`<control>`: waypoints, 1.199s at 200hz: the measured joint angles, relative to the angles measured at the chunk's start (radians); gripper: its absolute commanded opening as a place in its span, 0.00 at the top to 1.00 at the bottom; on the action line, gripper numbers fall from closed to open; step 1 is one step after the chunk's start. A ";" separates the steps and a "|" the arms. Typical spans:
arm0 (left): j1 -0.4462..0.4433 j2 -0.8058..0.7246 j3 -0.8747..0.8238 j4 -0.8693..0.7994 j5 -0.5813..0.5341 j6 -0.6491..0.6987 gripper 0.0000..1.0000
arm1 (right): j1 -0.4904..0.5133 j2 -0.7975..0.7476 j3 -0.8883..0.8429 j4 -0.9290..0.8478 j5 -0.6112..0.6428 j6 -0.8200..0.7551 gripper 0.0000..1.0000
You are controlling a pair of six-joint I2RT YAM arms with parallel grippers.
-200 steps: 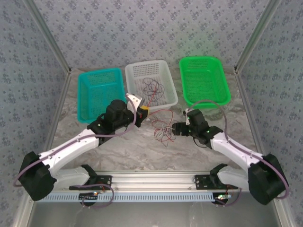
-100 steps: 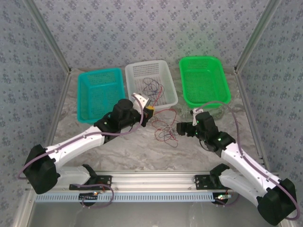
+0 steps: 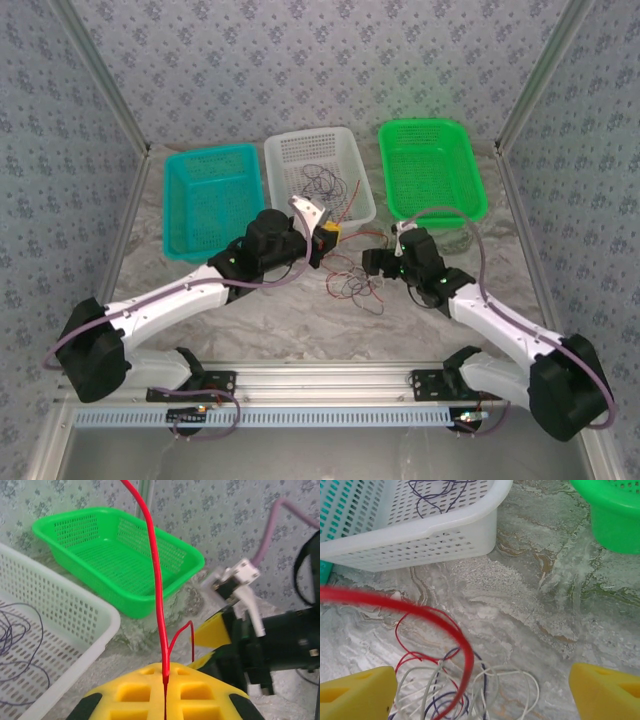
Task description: Untangle the cables
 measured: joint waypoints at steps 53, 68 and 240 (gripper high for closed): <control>0.000 -0.003 0.000 0.076 0.009 -0.030 0.94 | 0.001 0.103 -0.003 0.113 0.017 0.042 0.32; 0.000 -0.006 0.000 0.093 0.008 -0.034 0.94 | 0.001 0.123 -0.008 0.124 0.021 0.052 0.35; 0.115 -0.173 0.009 0.126 -0.046 -0.035 0.92 | 0.021 0.167 -0.148 0.086 0.047 0.119 0.20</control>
